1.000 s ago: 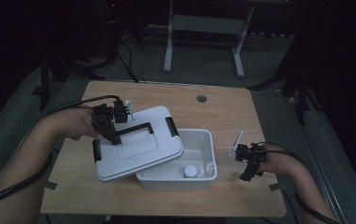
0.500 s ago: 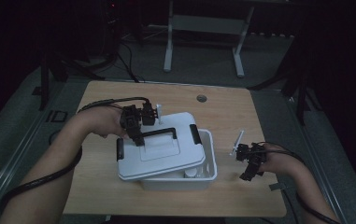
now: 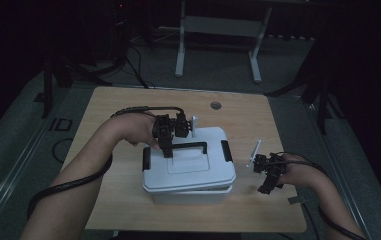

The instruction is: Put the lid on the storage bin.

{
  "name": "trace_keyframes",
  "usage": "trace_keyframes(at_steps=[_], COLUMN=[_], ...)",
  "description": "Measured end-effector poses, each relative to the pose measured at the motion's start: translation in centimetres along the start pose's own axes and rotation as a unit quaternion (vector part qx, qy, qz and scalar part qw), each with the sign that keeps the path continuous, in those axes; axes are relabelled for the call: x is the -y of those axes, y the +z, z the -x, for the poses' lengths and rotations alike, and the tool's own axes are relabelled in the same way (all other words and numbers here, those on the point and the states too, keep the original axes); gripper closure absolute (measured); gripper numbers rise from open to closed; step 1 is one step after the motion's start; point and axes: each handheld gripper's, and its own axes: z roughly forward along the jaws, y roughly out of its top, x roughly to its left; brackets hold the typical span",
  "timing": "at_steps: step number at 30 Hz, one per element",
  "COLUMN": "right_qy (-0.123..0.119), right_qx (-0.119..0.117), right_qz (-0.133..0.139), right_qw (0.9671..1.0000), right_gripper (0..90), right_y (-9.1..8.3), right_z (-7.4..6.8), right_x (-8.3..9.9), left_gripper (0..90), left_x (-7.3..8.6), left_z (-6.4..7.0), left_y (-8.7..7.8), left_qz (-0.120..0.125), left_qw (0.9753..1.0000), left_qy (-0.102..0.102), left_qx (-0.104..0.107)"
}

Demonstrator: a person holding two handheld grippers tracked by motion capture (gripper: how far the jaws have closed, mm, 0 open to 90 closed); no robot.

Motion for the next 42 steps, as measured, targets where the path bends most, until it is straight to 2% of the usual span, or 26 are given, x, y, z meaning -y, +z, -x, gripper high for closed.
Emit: trace_keyframes(at_steps=[7,11,14,25,28,34,37,38,40,42], right_qy=[-0.002,-0.006,-0.006,-0.007,-0.006,-0.006,-0.009,-0.01,-0.009,-0.01], right_qx=[-0.004,-0.003,-0.006,-0.003,-0.003,-0.003,-0.004,-0.004,-0.005,-0.004], right_qz=[-0.001,-0.011,-0.012,-0.01,-0.01,-0.012,-0.012,-0.012,-0.011,-0.011], right_qw=[1.0,0.9999,0.9999,0.9999,0.9999,0.9999,0.9999,0.9999,0.9999,0.9999], right_gripper=[15.3,15.3,15.3,15.4,15.3,15.4,15.3,15.3,15.3,15.3], right_y=[0.3,0.6,0.7,0.7,0.7,0.9,0.9,0.9,0.9,0.9], right_z=[0.0,0.0,-0.1,-0.2,-0.3,-0.2,-0.3,-0.4,-0.4,-0.3], right_x=[-0.1,-0.2,-0.3,-0.5,-0.5,-0.5,-0.6,-0.7,-0.7,-0.8], left_gripper=[83.8,83.8,83.8,83.6,83.5,83.4,82.7,78.8,65.6,49.0], left_x=[-0.5,-0.7,-0.8,-1.2,-1.1,-1.0,-0.8,-0.7,-0.5,-0.1], left_z=[-0.2,-0.3,-0.4,-1.1,-1.3,-1.2,-1.4,-1.4,-1.4,-1.8], left_y=[0.8,1.5,1.8,2.9,3.1,3.1,3.0,3.0,3.0,2.9], left_qz=[-0.014,-0.019,-0.017,-0.021,-0.016,-0.01,-0.004,0.004,0.014,0.026], left_qw=[0.9999,0.9995,0.9995,0.9996,0.9996,0.9998,0.9999,0.9999,0.9999,0.9994], left_qy=[0.005,0.012,0.014,0.015,0.014,0.016,0.008,0.0,-0.003,-0.023], left_qx=[0.004,0.02,0.022,0.015,0.019,0.011,0.014,0.013,0.007,-0.003])
